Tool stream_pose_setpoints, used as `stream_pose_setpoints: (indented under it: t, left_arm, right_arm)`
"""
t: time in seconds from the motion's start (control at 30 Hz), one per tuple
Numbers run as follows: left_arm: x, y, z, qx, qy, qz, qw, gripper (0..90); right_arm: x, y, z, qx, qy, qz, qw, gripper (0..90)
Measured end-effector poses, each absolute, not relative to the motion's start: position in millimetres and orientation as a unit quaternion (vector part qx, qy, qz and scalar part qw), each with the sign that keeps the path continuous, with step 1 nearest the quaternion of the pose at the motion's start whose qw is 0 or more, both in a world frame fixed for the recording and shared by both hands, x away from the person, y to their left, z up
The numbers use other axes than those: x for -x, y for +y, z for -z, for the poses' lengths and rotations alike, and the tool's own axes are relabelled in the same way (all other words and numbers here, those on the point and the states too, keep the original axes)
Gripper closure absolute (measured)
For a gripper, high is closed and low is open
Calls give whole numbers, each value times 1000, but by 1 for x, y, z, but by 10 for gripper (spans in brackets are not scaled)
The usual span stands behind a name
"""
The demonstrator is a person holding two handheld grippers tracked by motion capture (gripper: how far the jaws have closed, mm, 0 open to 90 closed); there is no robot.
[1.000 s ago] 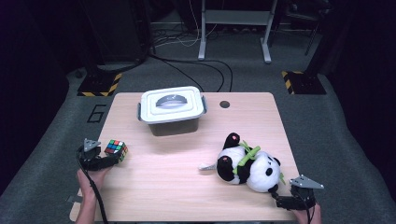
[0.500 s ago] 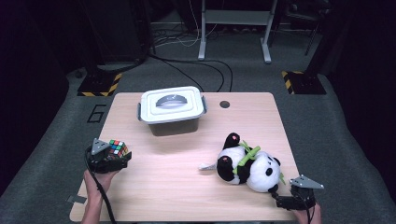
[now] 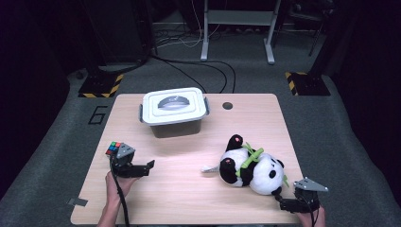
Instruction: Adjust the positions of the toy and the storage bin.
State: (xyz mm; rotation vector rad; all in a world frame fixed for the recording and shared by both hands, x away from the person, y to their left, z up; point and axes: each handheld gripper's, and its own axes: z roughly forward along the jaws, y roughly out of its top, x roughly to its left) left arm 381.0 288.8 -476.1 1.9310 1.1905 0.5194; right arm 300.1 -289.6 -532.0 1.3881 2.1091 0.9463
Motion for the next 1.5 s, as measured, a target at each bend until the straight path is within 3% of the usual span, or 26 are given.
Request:
stream_pose_setpoints:
  t: [0.93, 1.5]
  left_arm:
    - [-379, 213, 489, -814, 386, -142, 411, 29]
    - [-385, 138, 501, -858, 305, -112, 397, 59]
  right_arm:
    - [-300, -290, 532, -501, 763, -343, 222, 30]
    - [-300, -290, 532, -505, 760, -343, 223, 30]
